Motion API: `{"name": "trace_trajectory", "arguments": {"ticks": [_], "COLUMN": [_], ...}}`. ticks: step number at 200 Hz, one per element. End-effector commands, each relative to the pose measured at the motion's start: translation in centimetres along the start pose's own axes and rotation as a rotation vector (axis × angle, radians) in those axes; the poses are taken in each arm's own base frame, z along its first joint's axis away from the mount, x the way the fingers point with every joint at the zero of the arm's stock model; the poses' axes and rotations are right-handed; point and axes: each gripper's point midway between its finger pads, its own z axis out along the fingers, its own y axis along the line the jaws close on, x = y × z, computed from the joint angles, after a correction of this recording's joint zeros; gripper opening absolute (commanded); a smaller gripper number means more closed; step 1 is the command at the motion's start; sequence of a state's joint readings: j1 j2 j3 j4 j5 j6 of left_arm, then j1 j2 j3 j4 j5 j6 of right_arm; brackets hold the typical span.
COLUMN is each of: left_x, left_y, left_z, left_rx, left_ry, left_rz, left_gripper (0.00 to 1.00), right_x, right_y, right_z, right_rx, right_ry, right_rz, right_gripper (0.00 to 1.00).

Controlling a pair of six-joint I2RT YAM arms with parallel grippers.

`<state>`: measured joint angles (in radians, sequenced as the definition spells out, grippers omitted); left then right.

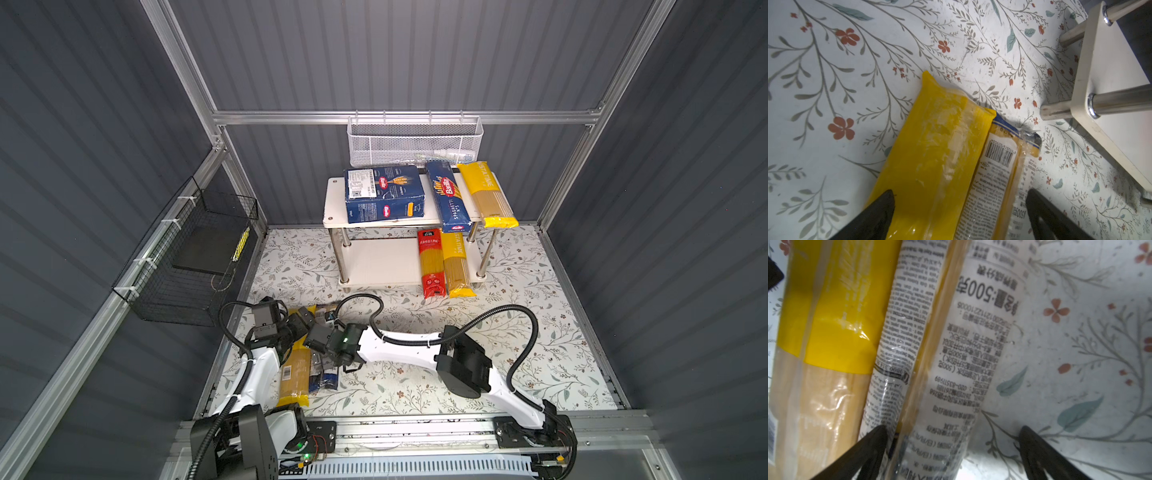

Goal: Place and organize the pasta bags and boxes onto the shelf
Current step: 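Descend and close the right gripper on the white-labelled spaghetti bag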

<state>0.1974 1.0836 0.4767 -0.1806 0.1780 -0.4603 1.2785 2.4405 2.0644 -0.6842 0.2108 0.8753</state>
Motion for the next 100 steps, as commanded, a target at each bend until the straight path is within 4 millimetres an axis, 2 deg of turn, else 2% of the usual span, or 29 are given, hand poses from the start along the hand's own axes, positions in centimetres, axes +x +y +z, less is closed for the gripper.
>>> {"name": "trace_trajectory", "arguments": {"ticks": [1,53,100], "left_x": [0.6,1.4,2.4], "left_y": [-0.2,-1.4,-2.1], "left_z": [-0.2,-0.6,-0.7], "left_rx": [0.033,0.106,0.161], "left_ry": [0.012,0.039,0.067], "left_rz": [-0.033,-0.061,-0.069], "left_gripper": [1.0,1.0,1.0], "right_x": [1.5,2.5,2.5], "right_y": [-3.4,-7.6,-9.1], "right_z": [-0.5,-1.9,-5.2], "right_rx": [0.103,0.12,0.02], "right_ry": [0.057,0.105,0.05], "right_rz": [-0.034,-0.004,-0.091], "right_gripper": [0.99,0.99,0.99]}}
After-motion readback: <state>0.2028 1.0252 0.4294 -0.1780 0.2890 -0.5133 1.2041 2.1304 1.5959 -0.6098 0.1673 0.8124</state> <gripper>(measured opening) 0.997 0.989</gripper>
